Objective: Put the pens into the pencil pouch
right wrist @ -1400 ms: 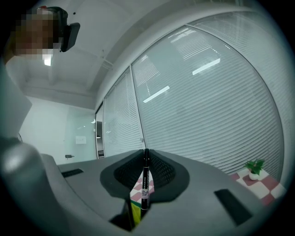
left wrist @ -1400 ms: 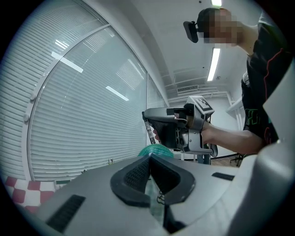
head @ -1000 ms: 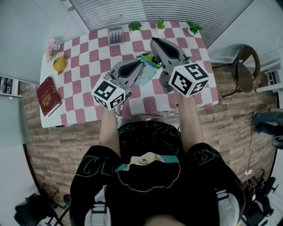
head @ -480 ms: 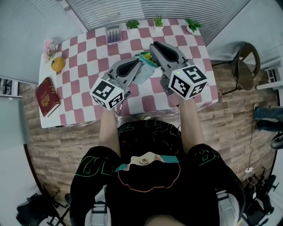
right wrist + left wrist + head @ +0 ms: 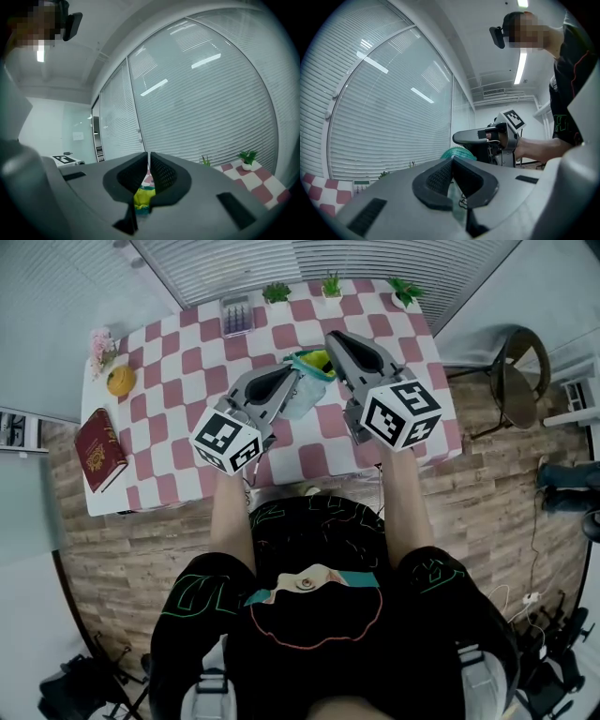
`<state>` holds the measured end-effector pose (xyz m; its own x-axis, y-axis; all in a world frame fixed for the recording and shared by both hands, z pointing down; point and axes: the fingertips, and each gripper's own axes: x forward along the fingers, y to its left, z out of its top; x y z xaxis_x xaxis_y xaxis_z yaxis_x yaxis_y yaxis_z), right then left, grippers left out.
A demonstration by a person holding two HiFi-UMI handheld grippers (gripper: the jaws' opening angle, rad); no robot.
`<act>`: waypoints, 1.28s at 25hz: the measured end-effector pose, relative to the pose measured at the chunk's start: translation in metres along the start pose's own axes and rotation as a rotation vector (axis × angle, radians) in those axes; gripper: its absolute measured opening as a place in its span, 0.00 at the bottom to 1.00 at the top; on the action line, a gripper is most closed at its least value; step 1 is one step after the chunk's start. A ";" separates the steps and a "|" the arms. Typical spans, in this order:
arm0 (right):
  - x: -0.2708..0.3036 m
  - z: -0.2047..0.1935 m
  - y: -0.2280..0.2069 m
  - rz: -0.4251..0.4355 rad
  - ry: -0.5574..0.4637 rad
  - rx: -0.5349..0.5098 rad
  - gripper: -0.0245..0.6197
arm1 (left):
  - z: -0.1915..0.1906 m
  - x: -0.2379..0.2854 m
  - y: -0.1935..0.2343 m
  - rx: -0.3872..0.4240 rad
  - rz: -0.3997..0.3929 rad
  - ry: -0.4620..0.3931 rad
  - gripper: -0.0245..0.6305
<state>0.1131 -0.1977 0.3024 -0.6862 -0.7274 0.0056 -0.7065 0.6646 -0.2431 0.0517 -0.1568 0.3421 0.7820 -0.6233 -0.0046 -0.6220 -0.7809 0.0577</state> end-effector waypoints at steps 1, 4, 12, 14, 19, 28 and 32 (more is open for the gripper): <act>-0.001 -0.001 -0.002 -0.006 0.002 0.003 0.07 | 0.000 0.001 0.000 0.004 0.005 0.004 0.04; -0.002 -0.005 -0.009 -0.026 0.008 0.007 0.06 | 0.002 0.002 0.004 0.018 0.034 0.010 0.04; -0.001 -0.009 -0.031 -0.080 0.019 0.016 0.04 | 0.027 0.005 0.028 0.054 0.159 -0.010 0.04; 0.000 -0.005 -0.034 -0.087 0.013 0.011 0.04 | 0.035 0.006 0.035 0.061 0.196 -0.016 0.04; 0.004 0.004 -0.042 -0.109 0.000 -0.009 0.04 | 0.049 0.007 0.056 0.079 0.284 -0.024 0.04; 0.014 0.016 -0.056 -0.188 0.022 -0.075 0.04 | 0.066 0.001 0.101 0.019 0.493 -0.045 0.04; 0.019 0.022 -0.061 -0.244 0.031 -0.122 0.04 | 0.074 -0.009 0.116 0.005 0.603 -0.068 0.04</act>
<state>0.1472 -0.2561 0.2959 -0.4964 -0.8644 0.0797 -0.8662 0.4871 -0.1118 -0.0310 -0.2450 0.2750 0.2873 -0.9572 -0.0360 -0.9551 -0.2891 0.0651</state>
